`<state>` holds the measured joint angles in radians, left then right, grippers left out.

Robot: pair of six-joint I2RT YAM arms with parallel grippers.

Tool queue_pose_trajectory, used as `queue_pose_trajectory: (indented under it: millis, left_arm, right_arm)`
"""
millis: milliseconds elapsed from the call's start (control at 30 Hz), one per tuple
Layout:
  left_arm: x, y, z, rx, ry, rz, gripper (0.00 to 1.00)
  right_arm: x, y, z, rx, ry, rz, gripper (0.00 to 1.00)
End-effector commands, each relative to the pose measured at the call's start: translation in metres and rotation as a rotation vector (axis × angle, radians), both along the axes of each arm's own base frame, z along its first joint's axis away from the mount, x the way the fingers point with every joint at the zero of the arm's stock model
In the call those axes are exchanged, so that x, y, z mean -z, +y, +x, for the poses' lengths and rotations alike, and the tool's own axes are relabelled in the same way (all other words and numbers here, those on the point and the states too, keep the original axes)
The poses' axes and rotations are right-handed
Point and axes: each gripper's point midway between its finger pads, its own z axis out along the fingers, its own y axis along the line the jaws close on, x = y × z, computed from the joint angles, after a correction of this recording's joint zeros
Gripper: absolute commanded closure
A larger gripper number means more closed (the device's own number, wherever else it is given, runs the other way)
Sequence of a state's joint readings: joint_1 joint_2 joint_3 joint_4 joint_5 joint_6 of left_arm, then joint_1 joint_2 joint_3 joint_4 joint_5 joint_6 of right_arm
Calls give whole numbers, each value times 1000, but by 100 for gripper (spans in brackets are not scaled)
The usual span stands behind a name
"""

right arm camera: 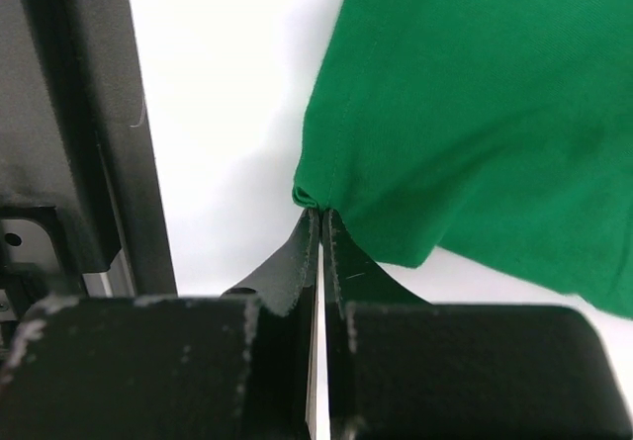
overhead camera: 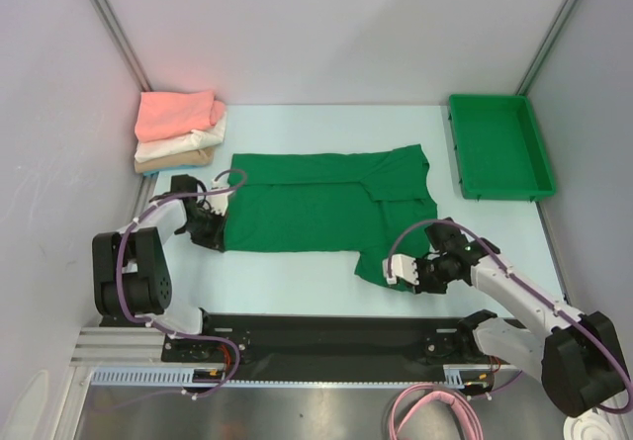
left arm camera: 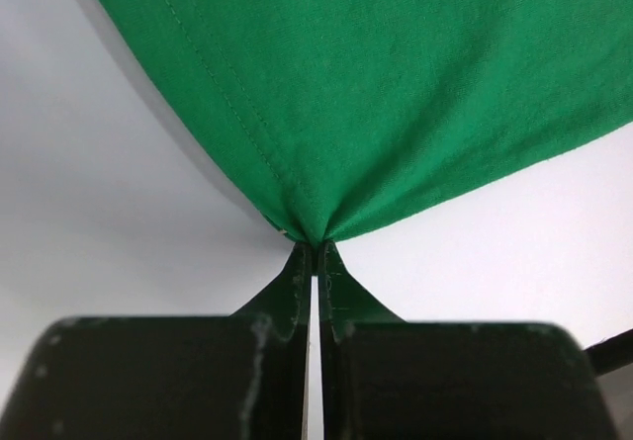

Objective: Fold and stack the t-shirts
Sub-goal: Fold the tshirt

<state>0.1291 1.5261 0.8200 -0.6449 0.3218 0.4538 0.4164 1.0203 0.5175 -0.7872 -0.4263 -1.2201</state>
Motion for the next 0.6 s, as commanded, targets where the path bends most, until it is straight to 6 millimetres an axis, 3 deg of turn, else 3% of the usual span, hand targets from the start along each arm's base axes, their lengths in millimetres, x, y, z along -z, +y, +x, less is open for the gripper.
queue_pose_trajectory:
  millis: [0, 367, 567]
  left_arm:
    - [-16, 6, 14, 5, -78, 8, 100]
    - [-48, 10, 12, 73, -128, 47, 99]
    - [-68, 10, 22, 89, -160, 52, 100]
  right_arm:
    - [-21, 5, 14, 39, -66, 52, 100]
    - [-92, -2, 36, 187, -170, 224, 100]
    - [-130, 2, 57, 220, -260, 276, 100]
